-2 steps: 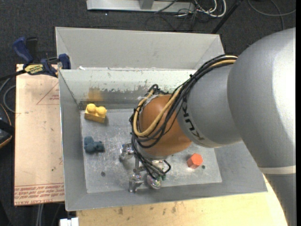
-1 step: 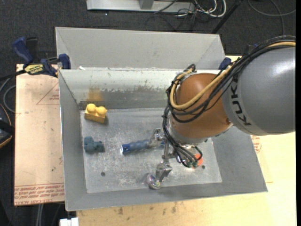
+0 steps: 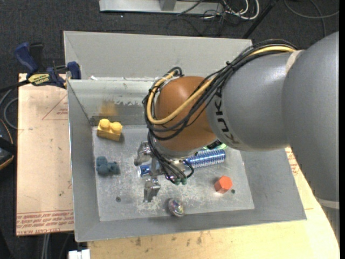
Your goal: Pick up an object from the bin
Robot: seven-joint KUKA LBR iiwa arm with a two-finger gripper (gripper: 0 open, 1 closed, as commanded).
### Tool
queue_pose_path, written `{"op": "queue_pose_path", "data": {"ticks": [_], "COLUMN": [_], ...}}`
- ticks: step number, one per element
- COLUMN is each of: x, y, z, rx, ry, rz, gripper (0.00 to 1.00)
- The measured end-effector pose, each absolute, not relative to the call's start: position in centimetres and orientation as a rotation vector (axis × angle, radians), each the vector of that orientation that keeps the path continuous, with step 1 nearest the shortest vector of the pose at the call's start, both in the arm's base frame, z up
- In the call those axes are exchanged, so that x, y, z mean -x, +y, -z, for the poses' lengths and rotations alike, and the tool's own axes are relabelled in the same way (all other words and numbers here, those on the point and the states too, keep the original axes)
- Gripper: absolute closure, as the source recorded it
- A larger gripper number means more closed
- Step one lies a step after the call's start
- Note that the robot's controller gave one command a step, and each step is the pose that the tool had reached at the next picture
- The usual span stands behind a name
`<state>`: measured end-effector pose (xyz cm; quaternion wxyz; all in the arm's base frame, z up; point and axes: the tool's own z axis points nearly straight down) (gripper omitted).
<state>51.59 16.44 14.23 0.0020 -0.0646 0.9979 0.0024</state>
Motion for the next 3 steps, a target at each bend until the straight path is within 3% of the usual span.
{"op": "queue_pose_path", "data": {"ticks": [1, 2, 3], "x": [-48.5, -47.7, -50.6], "y": [10.0, 17.7, 10.6], "z": [-14.4, -14.0, -13.1], "rx": [0.133, 0.254, 0.115], "ry": [3.142, 3.13, 3.137], "rz": [0.003, -0.008, 0.004], "gripper": [0.0, 0.0, 0.0]}}
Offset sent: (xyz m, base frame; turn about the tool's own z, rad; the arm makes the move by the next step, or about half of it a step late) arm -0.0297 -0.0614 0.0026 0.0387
